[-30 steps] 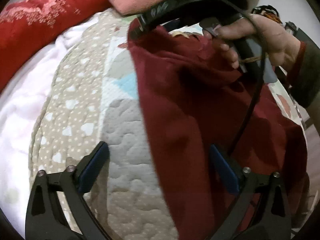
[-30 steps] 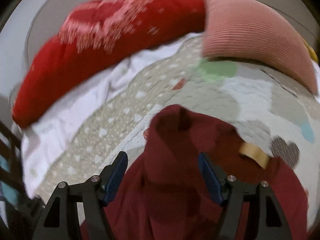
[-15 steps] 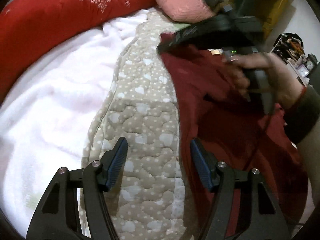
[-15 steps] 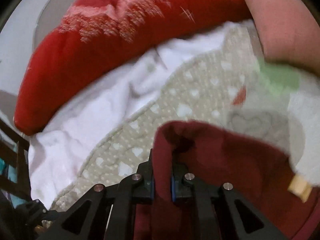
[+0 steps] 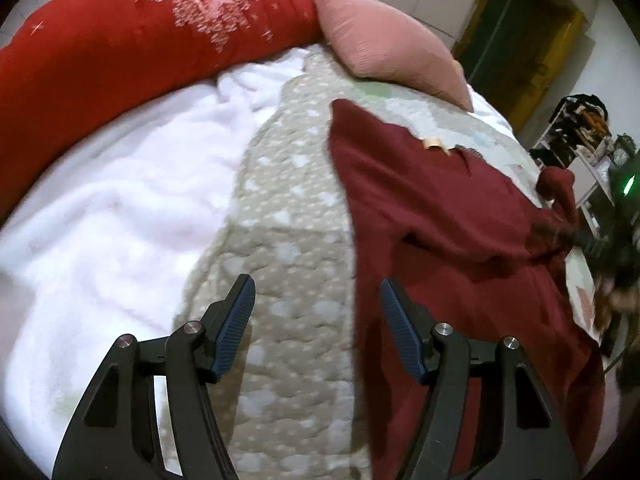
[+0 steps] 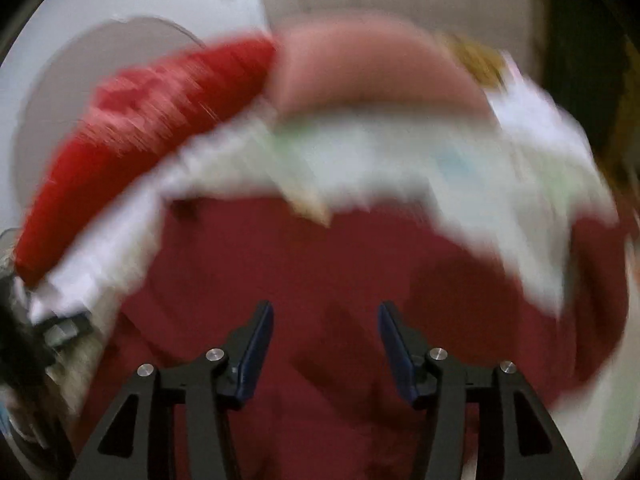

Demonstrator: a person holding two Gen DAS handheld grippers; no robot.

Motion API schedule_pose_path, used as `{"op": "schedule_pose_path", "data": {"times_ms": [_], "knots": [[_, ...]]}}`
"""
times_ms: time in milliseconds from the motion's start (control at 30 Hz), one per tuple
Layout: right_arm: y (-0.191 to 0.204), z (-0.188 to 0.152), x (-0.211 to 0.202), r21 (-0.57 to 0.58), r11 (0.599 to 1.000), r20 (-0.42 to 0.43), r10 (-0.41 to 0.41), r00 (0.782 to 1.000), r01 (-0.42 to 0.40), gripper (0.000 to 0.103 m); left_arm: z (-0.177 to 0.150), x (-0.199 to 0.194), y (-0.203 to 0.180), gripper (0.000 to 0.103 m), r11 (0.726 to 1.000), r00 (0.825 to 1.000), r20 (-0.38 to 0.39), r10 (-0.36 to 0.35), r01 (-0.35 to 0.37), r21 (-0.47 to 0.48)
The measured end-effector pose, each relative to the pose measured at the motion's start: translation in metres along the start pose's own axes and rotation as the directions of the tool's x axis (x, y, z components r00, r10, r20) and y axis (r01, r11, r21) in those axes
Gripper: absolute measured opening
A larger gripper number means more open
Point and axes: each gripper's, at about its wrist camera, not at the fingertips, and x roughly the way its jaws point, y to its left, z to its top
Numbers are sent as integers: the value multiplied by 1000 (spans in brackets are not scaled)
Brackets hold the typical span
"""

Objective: Fold small clothes

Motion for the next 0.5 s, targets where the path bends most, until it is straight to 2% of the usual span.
{"op": "schedule_pose_path", "data": {"times_ms": [33,67,167,267,400,500], "knots": [[-11,-14,5,26,999,-53,-24,998,26,52,1,-1,-4,65,1000,1000,5,10,-10,9],[-21,-28,2,51,999,-53,-15,998,18,52,3,-1,-8,65,1000,1000,12,22,-23,19],[-47,-48,-32,157,987,70,22,997,-33,52,16,-3,-21,65,998,998,44,53,-55,40],[-76,-49,-61,243,969,183,-1,983,-45,52,32,3,-27,65,999,998,46,40,-41,11],[-104,-20,-58,285,957,185,-113,976,57,53,53,29,-34,65,998,998,17,68,-69,11],[-118,-2,-30,271,950,111,-189,976,153,54,64,50,-34,65,993,993,10,114,-114,15]]}}
